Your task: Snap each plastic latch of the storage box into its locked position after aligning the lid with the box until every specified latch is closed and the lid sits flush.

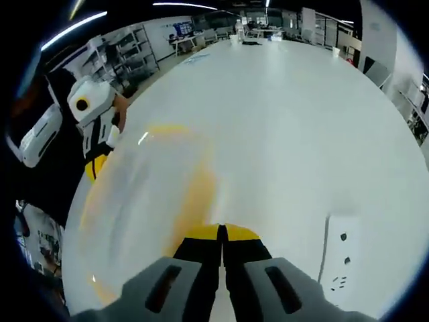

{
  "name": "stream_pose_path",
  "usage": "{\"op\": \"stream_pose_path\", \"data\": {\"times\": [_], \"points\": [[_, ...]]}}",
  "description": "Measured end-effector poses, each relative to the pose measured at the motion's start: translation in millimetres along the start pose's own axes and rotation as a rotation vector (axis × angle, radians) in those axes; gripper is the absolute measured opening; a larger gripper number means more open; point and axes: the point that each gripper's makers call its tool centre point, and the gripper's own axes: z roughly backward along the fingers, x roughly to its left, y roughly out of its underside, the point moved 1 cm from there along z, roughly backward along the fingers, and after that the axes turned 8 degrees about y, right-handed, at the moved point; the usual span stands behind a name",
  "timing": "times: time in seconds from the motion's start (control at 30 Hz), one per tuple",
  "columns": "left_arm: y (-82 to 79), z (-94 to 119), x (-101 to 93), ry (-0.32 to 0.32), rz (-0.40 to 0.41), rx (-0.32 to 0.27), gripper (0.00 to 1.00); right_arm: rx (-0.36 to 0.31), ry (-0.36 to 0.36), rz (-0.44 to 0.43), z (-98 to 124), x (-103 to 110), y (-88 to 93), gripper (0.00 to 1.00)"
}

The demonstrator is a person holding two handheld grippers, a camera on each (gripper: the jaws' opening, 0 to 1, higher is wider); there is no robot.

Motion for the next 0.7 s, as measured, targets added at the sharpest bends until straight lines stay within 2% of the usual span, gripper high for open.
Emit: {"op": "stream_pose_path", "data": {"times": [0.17, 0.27, 0.4, 0.7], "points": [[4.4, -1.7, 5.9, -0.012, 0.009, 0.007, 0.00, -0.004, -0.020, -0.025, -3.7, 0.4, -0.9, 0.00], [6.5, -5.3, 4.7, 0.002, 0.029, -0.004, 0.00, -0.001, -0.039, -0.046, -6.3, -0.3, 0.6, 0.00], [12.9, -9.6, 7.2, 0.002, 0.044, 0.022, 0.00, 0.005, -0.055, -0.075, -6.4, 1.3, 1.4, 0.00], [8.1, -10.8, 4.1, 0.019, 0.114, -0.007, 0.00, 0.015, -0.081, -0.098, -6.7, 3.6, 1.4, 0.00]]}}
